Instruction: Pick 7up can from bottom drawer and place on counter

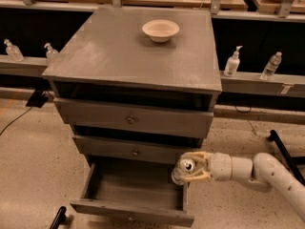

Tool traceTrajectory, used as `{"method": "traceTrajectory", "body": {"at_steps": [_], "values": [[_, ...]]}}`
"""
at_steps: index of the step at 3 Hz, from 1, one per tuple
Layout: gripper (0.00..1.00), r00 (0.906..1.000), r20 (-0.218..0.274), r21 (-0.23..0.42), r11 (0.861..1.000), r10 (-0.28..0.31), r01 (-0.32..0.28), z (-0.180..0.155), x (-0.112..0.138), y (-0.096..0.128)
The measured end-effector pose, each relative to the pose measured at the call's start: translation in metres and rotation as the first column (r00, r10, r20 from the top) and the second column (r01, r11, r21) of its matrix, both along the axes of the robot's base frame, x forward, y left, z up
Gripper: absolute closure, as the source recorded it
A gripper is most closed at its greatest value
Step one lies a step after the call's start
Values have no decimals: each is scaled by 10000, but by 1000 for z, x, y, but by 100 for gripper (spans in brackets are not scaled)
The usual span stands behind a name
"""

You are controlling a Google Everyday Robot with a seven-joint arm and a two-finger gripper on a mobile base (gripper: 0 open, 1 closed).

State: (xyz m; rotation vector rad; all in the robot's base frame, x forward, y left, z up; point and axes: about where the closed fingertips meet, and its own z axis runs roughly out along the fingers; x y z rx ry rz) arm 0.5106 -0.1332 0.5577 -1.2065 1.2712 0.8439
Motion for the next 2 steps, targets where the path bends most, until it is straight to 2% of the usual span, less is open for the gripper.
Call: {"method": "traceTrajectory", "body": {"at_steps": [1, 2], "values": [[100, 9991, 248, 9, 9994, 335, -336, 29, 5, 6], [100, 9941, 748, 14, 9969, 786, -789, 79, -2, 10]]}}
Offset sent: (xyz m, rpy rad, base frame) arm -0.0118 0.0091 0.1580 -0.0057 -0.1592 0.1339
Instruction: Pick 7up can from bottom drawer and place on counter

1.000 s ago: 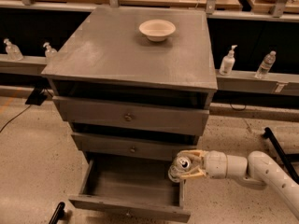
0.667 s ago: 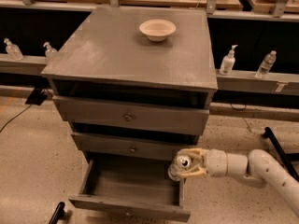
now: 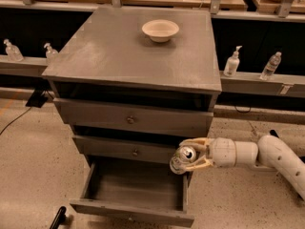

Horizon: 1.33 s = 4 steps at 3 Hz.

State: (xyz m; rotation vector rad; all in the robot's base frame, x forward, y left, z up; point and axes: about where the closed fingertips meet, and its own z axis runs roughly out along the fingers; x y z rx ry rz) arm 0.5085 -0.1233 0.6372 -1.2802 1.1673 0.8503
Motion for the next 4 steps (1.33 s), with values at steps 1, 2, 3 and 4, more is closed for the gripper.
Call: {"method": "traceTrajectory", "body": {"at_steps": [1, 2, 3, 4], "values": [[100, 9934, 608, -330, 9949, 974, -955, 73, -14, 13], [100, 9867, 563, -761, 9860, 1526, -1481, 115, -16, 22], [100, 9787, 434, -1494, 9700, 2004, -1920, 163, -6, 35], [100, 9786, 224, -2011, 9598, 2046, -1960, 204, 11, 43]]}}
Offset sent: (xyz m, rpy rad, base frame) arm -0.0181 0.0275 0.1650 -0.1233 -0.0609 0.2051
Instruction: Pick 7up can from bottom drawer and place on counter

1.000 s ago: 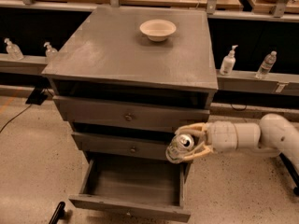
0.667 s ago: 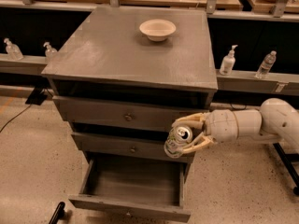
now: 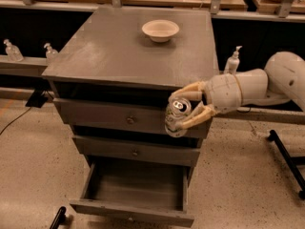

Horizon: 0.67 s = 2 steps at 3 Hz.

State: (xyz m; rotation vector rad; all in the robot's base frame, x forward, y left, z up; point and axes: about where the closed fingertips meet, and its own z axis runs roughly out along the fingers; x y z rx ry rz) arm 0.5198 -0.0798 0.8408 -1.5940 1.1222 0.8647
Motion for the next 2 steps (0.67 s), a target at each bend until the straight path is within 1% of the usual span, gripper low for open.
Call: {"method": "traceTrajectory", "body": {"at_steps": [1, 2], "values": [[100, 9997, -194, -52, 9999, -151, 150, 31, 19, 4], [100, 9949, -852, 861, 9944, -544, 618, 54, 51, 3]]}}
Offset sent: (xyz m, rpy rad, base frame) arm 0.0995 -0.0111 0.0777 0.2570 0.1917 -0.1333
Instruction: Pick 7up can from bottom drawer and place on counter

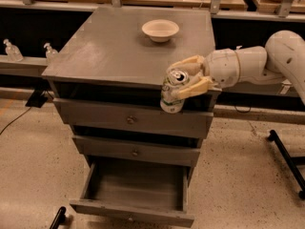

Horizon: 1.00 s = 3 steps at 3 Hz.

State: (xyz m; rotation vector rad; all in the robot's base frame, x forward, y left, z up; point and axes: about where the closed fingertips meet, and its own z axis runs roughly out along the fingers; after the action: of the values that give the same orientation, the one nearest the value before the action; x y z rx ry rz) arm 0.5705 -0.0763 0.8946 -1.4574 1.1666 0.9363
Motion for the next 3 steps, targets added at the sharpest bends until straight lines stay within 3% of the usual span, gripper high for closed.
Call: {"method": "traceTrajectory", "body": {"at_steps": [1, 2, 3], "values": [[100, 9957, -539, 701, 9944, -753, 790, 17, 38, -4], [100, 9957, -539, 701, 9944, -753, 790, 17, 38, -4], [100, 9888, -624, 883, 9861, -1355, 1407, 12, 41, -6]]}}
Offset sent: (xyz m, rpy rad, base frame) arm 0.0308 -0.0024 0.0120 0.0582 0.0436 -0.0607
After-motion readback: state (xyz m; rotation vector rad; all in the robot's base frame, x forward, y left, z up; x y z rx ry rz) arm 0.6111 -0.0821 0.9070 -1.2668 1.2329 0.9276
